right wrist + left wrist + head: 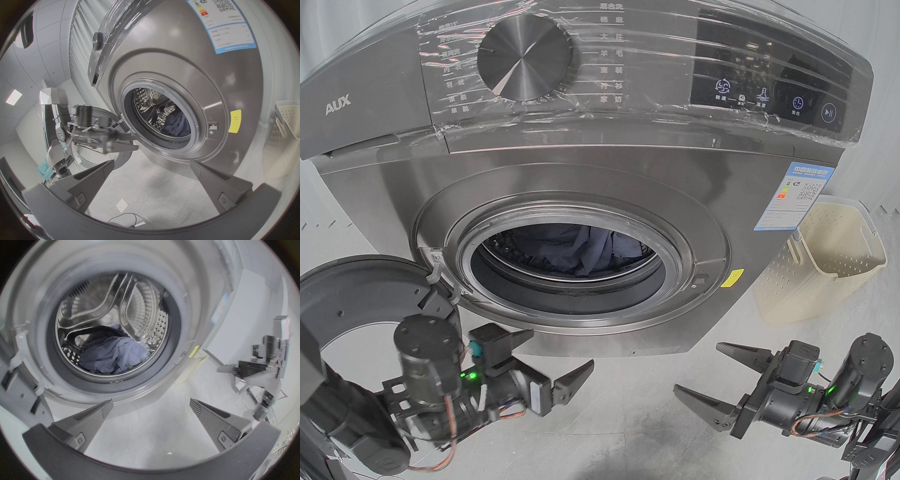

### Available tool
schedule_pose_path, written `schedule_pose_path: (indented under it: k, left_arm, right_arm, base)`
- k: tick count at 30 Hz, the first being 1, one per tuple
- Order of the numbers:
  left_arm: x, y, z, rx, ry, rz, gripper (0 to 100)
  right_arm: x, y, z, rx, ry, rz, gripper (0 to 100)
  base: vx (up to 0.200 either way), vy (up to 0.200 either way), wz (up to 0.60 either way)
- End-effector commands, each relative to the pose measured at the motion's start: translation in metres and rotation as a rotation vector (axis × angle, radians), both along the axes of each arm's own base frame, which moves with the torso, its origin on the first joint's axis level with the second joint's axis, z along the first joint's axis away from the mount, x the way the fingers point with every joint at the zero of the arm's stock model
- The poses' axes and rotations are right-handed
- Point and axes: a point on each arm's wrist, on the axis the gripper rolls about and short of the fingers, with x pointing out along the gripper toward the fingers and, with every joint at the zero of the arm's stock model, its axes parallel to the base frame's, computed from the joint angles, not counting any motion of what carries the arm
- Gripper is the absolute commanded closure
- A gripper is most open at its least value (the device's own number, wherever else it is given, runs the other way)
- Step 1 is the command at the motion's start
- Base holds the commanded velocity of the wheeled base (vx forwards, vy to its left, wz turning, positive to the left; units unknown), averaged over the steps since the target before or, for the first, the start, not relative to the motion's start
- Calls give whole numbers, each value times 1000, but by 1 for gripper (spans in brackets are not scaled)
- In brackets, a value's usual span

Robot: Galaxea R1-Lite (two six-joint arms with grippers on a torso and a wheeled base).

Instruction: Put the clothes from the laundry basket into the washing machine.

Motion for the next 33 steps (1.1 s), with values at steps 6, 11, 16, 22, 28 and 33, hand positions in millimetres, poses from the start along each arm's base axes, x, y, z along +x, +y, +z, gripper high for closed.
schedule_pose_path:
  k: [6,11,16,22,28,33]
  left_arm:
    - [-80,70,25,-101,-138,-6,0]
    - [-89,88,30,-133,-188,51,0]
    - [-104,106,33,-133,-201,96,0]
    - [-128,132,27,-113,-192,188,0]
    - [-146,147,24,-118,-214,263,0]
    - [-151,152,20,-82,-247,308,0]
  right_arm:
    - [-18,-44,25,73,-73,-190,0]
    - [-23,-66,34,78,-100,-294,0]
    - [-45,-86,29,23,-15,-325,0]
    - [-67,-122,24,-29,-1,-527,0]
    - [-92,-139,28,-13,-94,-643,0]
    - [-101,-142,24,-16,-88,-655,0]
  base:
    - [-200,0,0]
    - [-120,0,0]
    - [-40,0,0]
    - [-67,0,0]
    - [-100,0,0]
    - [0,0,0]
